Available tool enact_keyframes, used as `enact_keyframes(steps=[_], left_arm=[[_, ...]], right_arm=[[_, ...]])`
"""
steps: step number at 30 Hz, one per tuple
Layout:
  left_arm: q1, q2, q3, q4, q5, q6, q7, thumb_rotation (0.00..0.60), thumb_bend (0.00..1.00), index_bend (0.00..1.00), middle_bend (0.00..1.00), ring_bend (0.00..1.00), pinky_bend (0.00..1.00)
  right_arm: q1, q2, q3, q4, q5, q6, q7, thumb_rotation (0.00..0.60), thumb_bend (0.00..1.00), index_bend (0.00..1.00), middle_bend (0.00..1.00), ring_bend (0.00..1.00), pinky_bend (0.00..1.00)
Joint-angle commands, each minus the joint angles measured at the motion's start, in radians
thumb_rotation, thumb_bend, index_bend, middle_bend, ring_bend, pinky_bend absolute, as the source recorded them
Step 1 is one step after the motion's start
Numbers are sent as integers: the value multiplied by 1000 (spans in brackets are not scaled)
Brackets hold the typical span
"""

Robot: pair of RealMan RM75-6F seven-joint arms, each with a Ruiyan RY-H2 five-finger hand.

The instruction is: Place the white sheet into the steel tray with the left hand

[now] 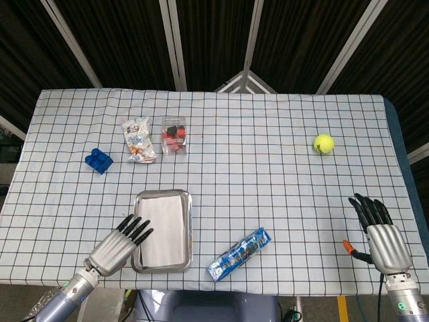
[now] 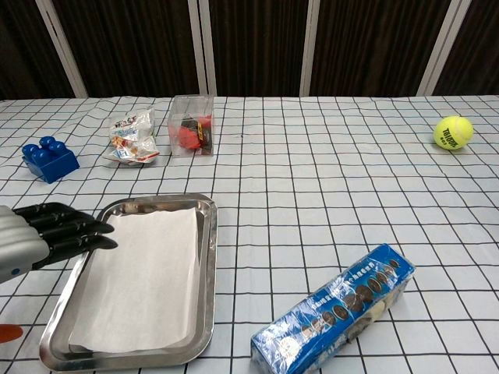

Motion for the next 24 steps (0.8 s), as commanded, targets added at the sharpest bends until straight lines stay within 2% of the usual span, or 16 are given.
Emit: enact_keyframes(steps=[1,10,24], left_arm=[[-35,52,4,-58,-98,-87,54,600,236,0,0,0,0],[-78,24,0,-88,-223,-138,157,600,236,0,0,0,0],[-124,-1,30,-98,-338,-120,275,600,236,0,0,0,0]], right_arm=[[0,0,0,0,0,1,-1,600,313,0,0,0,0],[0,2,0,-1,0,1,4,600,313,0,0,0,0],[-1,2,-1,-1,-3,2,6,600,314,0,0,0,0]])
